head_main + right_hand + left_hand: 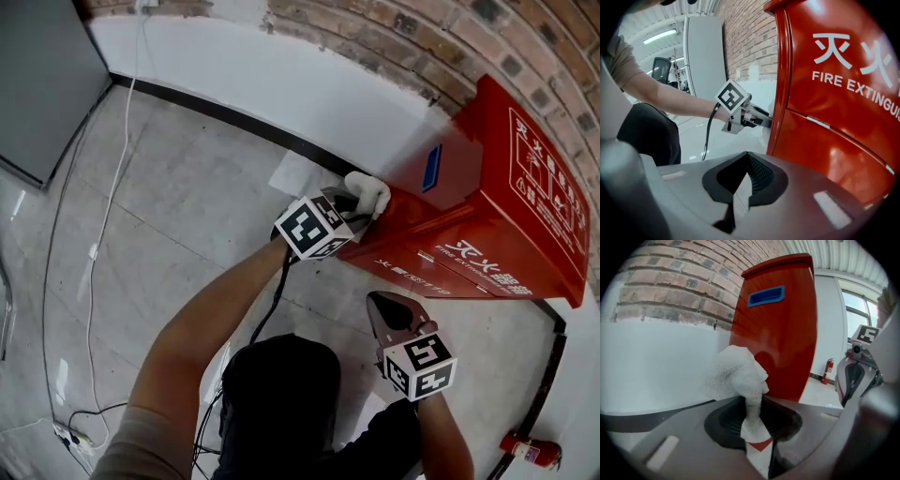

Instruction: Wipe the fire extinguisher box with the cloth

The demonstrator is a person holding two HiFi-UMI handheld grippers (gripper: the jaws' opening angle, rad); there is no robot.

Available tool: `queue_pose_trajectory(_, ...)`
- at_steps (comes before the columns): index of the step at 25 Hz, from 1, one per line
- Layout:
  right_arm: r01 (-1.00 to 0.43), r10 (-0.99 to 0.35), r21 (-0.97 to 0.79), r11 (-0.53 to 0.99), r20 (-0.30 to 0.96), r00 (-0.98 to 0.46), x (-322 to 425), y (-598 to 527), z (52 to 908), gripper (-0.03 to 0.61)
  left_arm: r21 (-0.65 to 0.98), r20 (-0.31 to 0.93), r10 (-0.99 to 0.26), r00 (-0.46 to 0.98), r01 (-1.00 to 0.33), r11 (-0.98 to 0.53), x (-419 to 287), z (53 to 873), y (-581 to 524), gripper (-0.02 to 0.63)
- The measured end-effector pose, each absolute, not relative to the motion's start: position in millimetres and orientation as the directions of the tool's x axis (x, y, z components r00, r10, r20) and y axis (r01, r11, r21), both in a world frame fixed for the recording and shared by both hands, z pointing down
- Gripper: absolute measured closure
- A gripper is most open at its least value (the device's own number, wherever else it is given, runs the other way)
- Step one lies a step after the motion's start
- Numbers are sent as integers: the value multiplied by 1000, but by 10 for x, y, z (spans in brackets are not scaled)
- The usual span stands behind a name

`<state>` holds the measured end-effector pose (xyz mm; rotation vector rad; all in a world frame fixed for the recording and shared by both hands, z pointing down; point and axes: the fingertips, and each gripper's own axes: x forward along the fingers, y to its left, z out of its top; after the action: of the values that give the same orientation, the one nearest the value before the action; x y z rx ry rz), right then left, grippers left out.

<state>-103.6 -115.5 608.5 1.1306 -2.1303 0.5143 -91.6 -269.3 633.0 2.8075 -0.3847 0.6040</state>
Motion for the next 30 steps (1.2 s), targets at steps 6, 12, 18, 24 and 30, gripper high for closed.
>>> queue_pose_trajectory(6,-866,-559,-30,500,753,-348,-911,-1163,6120,554,169,455,-215,864,-320,-932,-724,6562,-3187,526)
queue_pose_trajectory(12,-884,-547,-39,467,773,-323,-849,-1125,6140,554,147,481,-233,845,-339,-929,-558,6799,-3549,526)
queue_pose_trajectory(18,-899,-524,-41,436,800,-290,-743,-988,6241,552,124,517,-276,810,-390,-912,-494,7228,-3676,526)
queue_pose_trajectory(24,-898,-527,-48,437,796,-299,-718,-1018,6280,552,197,560,-204,803,-368,-909,-607,7551,-3381,526)
queue_pose_trajectory(30,-874,-514,-70,482,785,-346,-844,-1023,6329,552,274,585,-133,800,-350,-896,-801,7624,-2884,526)
